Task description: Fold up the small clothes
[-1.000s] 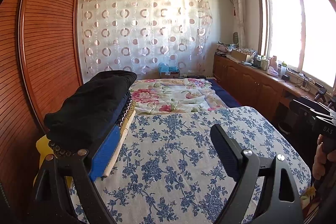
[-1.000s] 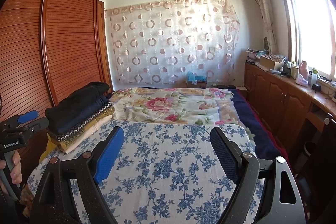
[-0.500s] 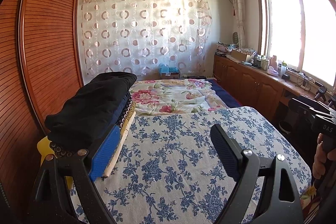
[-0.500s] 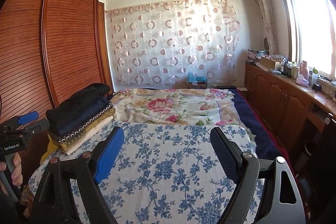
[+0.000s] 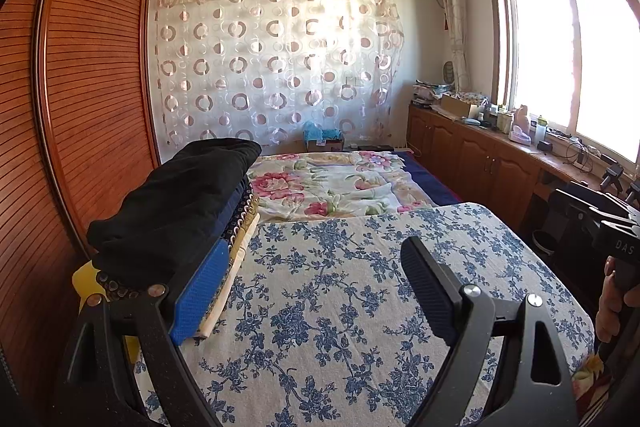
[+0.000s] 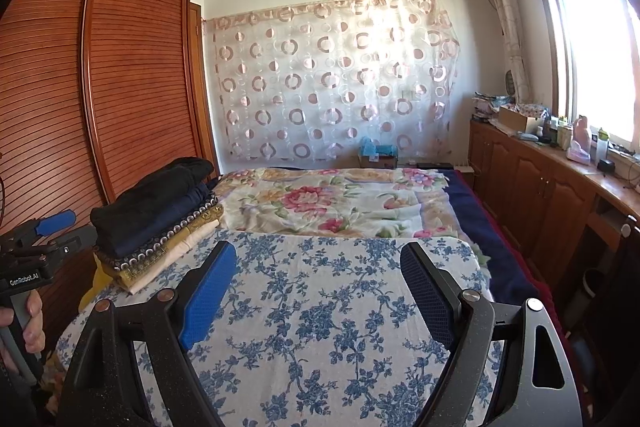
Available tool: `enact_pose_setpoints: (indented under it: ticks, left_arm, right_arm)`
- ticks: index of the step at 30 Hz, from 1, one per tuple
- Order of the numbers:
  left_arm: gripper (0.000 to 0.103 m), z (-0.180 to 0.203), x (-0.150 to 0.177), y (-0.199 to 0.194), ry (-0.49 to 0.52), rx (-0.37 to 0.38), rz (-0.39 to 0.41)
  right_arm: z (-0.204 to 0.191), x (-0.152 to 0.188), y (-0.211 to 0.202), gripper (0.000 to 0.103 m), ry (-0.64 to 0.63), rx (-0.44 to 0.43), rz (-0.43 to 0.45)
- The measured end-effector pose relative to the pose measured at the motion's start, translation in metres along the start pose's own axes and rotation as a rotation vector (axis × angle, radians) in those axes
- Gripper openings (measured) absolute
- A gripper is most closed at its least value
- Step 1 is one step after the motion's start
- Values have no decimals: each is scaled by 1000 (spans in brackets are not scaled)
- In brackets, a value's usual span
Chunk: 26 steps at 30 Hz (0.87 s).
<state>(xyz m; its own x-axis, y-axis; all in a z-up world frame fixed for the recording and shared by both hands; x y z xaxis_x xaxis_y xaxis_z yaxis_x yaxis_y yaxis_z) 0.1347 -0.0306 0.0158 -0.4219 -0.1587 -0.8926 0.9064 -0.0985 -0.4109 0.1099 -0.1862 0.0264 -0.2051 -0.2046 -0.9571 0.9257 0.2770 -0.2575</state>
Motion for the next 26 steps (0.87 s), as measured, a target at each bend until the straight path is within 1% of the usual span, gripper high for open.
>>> enact_pose_setpoints:
  ticks: [26]
  left_arm:
    - [88, 0, 2, 1, 2, 1, 1]
  right_arm:
    - [8, 4, 2, 85, -3, -16, 0]
Point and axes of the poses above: each gripper's, at about its wrist camera, not at the fingertips, and y roughly the way its jaws point, z to its right, x to its underside, the point moved 9 cm from there along y, roughly the way its jaws point, and after that the axes turned 10 degrees about -y, right-handed, at the moved point
